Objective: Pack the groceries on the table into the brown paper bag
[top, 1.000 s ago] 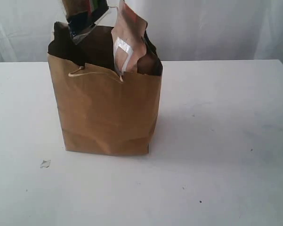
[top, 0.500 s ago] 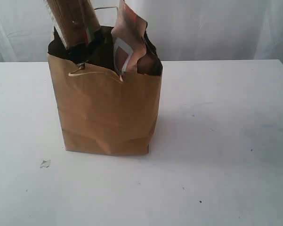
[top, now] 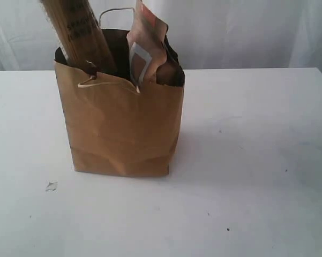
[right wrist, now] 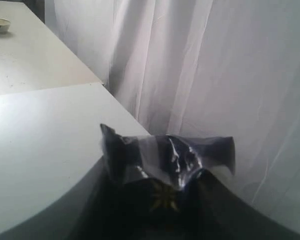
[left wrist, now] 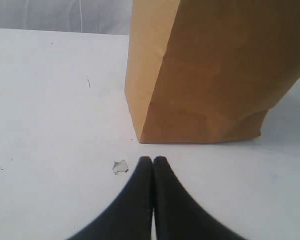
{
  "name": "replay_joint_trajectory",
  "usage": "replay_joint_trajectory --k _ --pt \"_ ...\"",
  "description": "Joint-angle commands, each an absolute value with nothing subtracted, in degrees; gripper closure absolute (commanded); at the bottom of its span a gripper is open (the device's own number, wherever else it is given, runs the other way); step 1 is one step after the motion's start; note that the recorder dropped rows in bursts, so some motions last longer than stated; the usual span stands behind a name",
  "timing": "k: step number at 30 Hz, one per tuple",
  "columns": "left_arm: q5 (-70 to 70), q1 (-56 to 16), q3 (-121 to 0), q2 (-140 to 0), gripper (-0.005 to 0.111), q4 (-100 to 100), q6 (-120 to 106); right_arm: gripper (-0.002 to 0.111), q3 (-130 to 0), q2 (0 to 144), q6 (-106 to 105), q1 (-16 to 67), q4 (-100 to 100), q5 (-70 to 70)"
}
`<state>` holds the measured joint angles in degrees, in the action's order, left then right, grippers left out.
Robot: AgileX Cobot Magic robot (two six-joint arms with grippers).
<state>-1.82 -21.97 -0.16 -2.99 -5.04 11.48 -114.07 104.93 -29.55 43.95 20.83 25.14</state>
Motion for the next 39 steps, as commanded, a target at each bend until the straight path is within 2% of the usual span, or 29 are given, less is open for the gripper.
replay_joint_trajectory --k 1,13,23,30,39 --pt "-1.63 -21.96 0.0 -2.69 0.107 -5.44 11.56 0.108 -112.56 103.71 -27.79 42.03 21.15 24.7" --pt "-1.63 -21.96 0.0 -2.69 0.107 -5.44 11.56 0.108 -110.74 100.12 -27.79 42.24 22.06 27.65" --pt "-1.63 -21.96 0.0 -2.69 0.107 -5.44 11.56 0.108 -110.6 95.45 -21.55 42.24 9.06 34.55" --pt "-1.63 -21.96 0.0 -2.69 0.107 -5.44 11.56 0.108 -110.12 96.82 -21.11 42.24 10.14 42.87" --pt "-1.63 -21.96 0.0 -2.69 0.107 -5.44 11.56 0.108 -105.16 97.34 -18.65 42.24 10.85 42.32"
